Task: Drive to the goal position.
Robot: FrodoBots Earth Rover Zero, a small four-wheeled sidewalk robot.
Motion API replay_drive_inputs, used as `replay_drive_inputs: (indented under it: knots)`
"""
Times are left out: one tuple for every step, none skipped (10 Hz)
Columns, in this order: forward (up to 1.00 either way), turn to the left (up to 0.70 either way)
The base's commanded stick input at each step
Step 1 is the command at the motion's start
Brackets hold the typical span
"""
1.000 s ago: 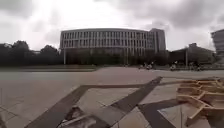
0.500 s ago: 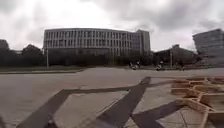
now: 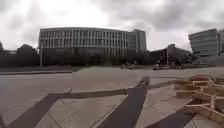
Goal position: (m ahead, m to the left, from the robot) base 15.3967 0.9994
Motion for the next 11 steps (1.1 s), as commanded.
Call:
replay_drive_inputs:
  knots:
    - [0.70, 0.00]
    - [0.70, 0.00]
    - [0.70, 0.00]
    - [0.70, 0.00]
    - [0.70, 0.00]
    - [0.70, 0.00]
    - [0.70, 0.00]
    - [0.70, 0.00]
    - [0.70, 0.00]
    - [0.70, 0.00]
    - [0.70, 0.00]
